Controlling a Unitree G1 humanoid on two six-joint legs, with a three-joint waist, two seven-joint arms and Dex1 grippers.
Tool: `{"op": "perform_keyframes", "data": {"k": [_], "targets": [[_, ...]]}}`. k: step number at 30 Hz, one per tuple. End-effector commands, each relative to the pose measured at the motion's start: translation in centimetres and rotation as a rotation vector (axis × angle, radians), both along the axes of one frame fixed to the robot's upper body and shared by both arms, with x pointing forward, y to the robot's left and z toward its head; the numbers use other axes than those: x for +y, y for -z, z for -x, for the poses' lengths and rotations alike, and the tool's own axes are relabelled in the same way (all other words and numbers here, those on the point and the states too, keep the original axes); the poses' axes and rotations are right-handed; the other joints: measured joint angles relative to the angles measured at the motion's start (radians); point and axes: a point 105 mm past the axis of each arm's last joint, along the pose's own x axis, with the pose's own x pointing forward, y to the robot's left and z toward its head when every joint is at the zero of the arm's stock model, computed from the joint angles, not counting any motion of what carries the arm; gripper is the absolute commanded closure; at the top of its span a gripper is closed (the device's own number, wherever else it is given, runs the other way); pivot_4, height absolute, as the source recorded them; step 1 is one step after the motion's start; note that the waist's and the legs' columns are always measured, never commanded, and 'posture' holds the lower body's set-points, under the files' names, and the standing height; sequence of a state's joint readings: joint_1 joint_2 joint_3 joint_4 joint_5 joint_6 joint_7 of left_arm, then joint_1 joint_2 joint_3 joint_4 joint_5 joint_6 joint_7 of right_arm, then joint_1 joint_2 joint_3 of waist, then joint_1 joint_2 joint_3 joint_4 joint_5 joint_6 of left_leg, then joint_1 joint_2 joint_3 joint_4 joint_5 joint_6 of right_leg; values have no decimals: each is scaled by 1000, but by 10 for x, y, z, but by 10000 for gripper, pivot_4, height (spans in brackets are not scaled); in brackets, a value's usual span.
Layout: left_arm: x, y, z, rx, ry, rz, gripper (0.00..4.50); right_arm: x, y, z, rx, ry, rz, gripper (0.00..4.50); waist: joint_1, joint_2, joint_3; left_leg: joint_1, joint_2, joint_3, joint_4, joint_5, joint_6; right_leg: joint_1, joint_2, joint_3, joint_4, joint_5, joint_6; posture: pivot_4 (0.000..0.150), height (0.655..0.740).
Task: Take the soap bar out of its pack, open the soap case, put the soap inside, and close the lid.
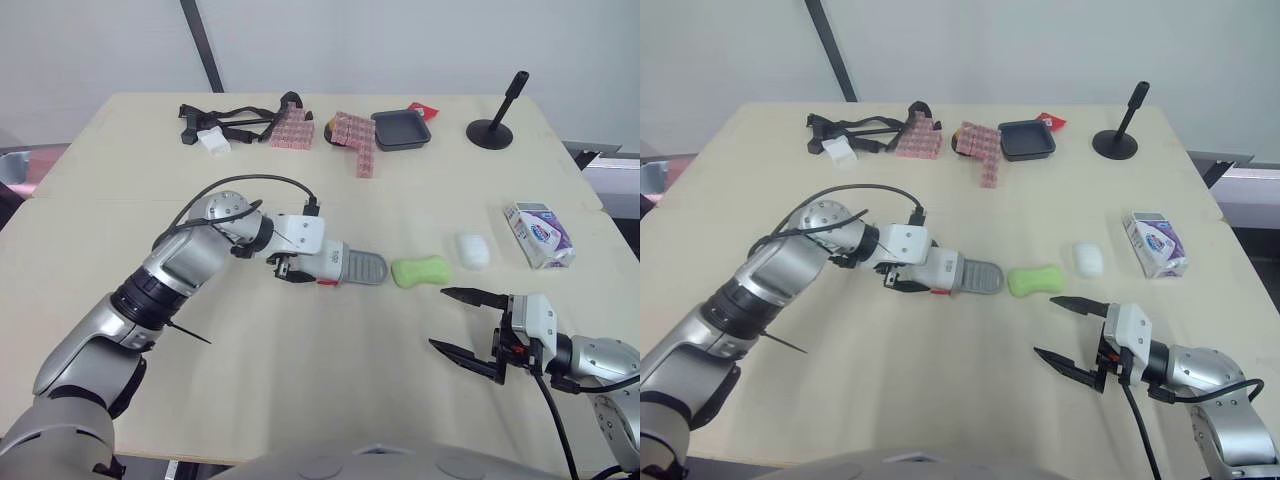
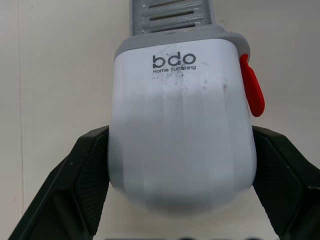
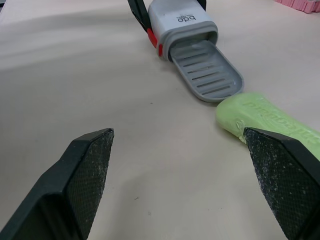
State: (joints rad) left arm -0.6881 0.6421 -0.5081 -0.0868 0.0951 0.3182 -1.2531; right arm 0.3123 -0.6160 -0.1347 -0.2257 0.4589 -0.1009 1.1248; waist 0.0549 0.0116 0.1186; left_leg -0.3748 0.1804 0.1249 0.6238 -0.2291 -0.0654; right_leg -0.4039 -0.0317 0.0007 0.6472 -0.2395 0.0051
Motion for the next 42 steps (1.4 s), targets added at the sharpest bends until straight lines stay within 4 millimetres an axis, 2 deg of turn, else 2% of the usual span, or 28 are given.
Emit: {"op": "perform_keyframes", "data": {"k": [1,5,10,16,38,40,42], "targets": [[8,-11,-2,-19,5,38,10328,-2,-6,-2,-36,-3,0,393,0,0,0,0,0,0,0,0,0,0,0,0,0,0,0,1500,7400],[16,-11,-2,-8,7,38,10328,-2,-6,-4,-42,-2,0,393,-1,0,0,0,0,0,0,0,0,0,0,0,0,0,0,1500,7400],[35,-4,-10,-11,-18,-2,10328,-2,-6,-3,-42,-1,-1,393,-1,0,0,0,0,0,0,0,0,0,0,0,0,0,0,1500,7400],[44,-3,-12,-17,-4,-30,10328,-3,-6,-3,-39,2,3,393,0,0,0,0,0,0,0,0,0,0,0,0,0,0,0,1500,7400],[33,2,-8,23,-21,44,10328,-5,-6,-2,-40,-2,14,393,0,0,0,0,0,0,0,0,0,0,0,0,0,0,0,1500,7400],[32,1,-9,24,-27,50,120,-5,-7,-2,-40,-2,14,0,0,0,0,0,0,0,0,0,0,0,0,0,0,0,0,1500,7400],[32,-1,-10,24,-25,49,49,-5,-7,-2,-40,-1,14,0,0,0,0,0,0,0,0,0,0,0,0,0,0,0,0,1500,7400]]}}
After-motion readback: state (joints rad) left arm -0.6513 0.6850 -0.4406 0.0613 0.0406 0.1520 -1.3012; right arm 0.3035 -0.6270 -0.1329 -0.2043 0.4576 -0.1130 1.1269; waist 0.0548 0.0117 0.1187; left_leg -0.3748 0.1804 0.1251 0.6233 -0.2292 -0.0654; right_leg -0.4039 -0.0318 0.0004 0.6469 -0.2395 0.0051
